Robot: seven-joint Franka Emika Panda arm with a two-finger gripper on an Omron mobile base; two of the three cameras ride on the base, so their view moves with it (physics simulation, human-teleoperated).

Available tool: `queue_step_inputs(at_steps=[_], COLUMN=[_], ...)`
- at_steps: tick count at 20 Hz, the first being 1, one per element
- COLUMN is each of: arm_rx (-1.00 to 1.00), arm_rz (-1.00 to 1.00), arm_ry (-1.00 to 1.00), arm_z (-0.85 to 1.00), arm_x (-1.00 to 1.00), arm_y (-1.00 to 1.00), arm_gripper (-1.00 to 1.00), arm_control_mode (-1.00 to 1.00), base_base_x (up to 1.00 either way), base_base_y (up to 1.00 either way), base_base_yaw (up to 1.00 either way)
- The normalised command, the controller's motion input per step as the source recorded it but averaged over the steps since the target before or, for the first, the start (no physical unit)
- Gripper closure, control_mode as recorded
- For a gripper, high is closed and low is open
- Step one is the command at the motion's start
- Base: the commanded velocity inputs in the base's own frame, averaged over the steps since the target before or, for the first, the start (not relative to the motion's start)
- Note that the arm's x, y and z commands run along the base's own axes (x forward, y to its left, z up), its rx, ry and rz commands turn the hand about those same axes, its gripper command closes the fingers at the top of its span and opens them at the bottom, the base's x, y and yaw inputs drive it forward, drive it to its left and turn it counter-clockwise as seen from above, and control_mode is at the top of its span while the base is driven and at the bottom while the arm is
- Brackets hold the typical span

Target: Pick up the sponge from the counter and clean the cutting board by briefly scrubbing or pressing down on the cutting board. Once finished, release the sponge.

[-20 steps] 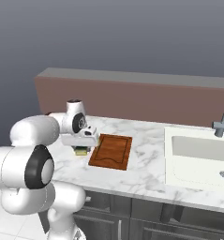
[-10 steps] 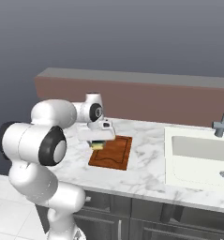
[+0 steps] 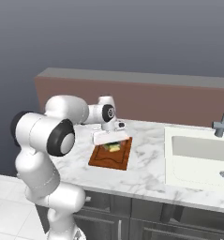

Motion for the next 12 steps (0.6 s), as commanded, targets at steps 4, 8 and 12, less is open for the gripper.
queue_step_inputs(at_steps=[4,8,12], arm_rx=[0.03,0.15,0.22], arm_rz=[0.35,0.35,0.32], arm_ry=[0.04,0.0,0.0], arm_z=[-0.4,-0.31,-0.27], arm_x=[0.0,0.0,0.0], arm_y=[-0.49,-0.42,-0.35], arm_gripper=[1.0,1.0,1.0], arm_control_mode=[-1.0,-1.0,-1.0], base_base_x=[0.0,0.0,0.0], base_base_y=[0.0,0.0,0.0], base_base_yaw=[0.0,0.0,0.0])
